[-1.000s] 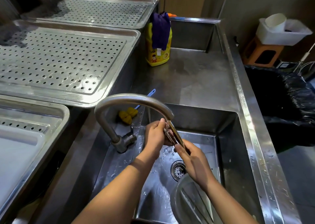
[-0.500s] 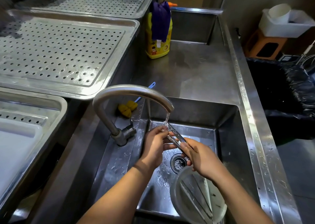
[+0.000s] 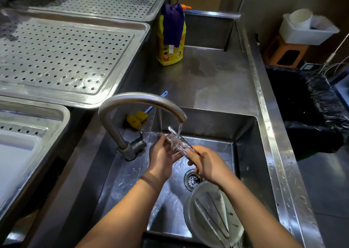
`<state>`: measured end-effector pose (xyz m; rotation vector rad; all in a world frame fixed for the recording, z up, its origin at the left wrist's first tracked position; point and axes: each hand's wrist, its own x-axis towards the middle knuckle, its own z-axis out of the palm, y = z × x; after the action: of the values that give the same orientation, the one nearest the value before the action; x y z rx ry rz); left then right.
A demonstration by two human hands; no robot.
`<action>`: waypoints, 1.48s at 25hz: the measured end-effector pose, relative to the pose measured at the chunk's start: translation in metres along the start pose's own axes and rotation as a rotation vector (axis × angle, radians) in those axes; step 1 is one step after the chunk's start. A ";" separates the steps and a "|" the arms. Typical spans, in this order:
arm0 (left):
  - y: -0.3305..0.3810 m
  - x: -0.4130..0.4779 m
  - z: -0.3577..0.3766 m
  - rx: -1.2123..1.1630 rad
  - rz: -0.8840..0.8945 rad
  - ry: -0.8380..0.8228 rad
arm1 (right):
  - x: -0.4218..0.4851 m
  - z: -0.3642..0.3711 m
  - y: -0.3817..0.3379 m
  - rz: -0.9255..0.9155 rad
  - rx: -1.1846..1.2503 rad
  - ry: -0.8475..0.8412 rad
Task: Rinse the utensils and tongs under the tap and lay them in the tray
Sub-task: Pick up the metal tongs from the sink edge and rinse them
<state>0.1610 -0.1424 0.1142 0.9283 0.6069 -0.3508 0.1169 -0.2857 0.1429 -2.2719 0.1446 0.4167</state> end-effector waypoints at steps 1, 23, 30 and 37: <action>0.004 -0.003 -0.005 -0.049 -0.025 -0.071 | 0.006 0.001 -0.004 0.004 0.034 -0.001; 0.035 -0.028 -0.020 -0.021 0.237 -0.087 | 0.050 0.021 -0.006 -0.394 0.066 0.001; 0.022 -0.017 -0.044 0.469 0.379 -0.077 | 0.039 0.034 -0.015 -0.131 0.546 0.037; -0.008 -0.018 -0.145 1.760 0.685 0.072 | 0.007 0.043 0.033 -0.056 0.603 0.141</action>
<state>0.0946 -0.0259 0.0547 2.7332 -0.1683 -0.1516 0.1052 -0.2759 0.0904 -1.7029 0.2415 0.1510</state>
